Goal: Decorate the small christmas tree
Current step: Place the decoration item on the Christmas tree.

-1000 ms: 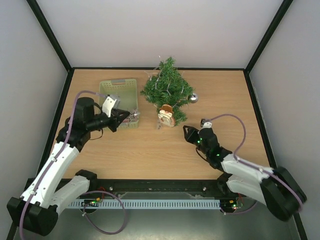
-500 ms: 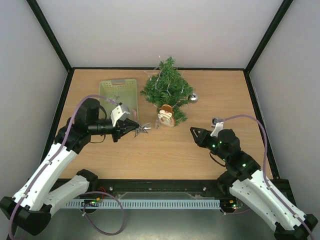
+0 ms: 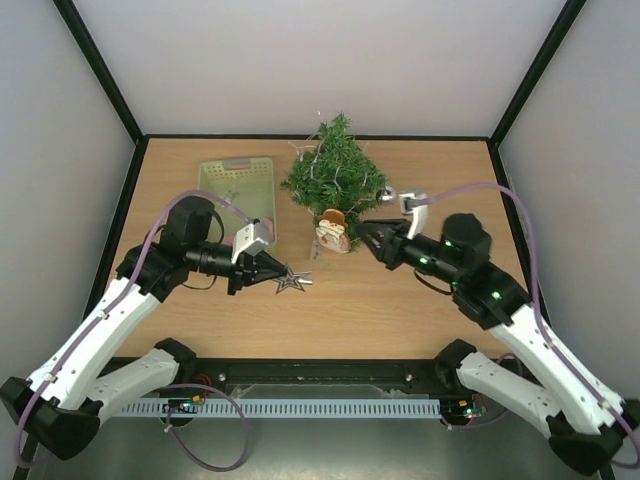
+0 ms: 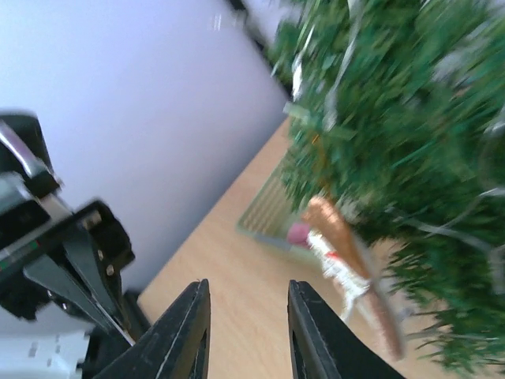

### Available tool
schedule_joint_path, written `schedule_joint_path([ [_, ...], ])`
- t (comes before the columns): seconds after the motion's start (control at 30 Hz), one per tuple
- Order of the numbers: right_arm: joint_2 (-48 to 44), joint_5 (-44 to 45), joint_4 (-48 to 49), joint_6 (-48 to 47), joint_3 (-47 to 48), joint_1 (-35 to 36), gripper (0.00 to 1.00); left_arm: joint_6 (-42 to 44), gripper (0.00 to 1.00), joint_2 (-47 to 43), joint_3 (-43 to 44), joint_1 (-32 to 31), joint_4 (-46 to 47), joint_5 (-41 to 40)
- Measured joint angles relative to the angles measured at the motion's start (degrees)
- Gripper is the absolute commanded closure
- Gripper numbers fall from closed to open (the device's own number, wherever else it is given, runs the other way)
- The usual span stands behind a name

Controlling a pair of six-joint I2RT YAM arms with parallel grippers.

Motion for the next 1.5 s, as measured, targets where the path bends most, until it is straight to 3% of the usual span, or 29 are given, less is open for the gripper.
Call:
schedule_joint_path([
  [0.33,13.4,-10.4,1.7,-10.0,0.2,17.6,0.66,2.1,0.98,1.0,2.0,-1.1,-2.8,2.6],
  [0.47,14.7,-12.1,2.5,-13.1,0.2,20.1,0.65,2.4,0.98,1.2,2.0,-1.7,-3.5,3.0],
  [0.8,20.8,-14.8,2.8,-18.8,4.8,21.6,0.83,3.1,0.98,1.2,2.0,-2.8,-4.6,4.5],
  [0.93,22.5,-16.1,2.3,-20.3,5.0,22.3,0.98,3.3,0.98,1.2,2.0,-3.2,-5.1,4.9],
  [1.17,22.9,-17.8,0.7,-22.6,5.0,23.0,0.98,3.6,0.98,1.1,2.0,-3.9,-6.7,5.4],
  [1.4,22.8,-18.1,0.9,-23.3,4.8,23.2,0.98,3.1,0.84,0.9,2.0,-3.9,-6.3,5.6],
  [1.5,22.1,-18.1,2.5,-22.2,3.4,23.3,0.98,2.1,0.67,0.5,2.1,-3.9,-5.2,5.4],
])
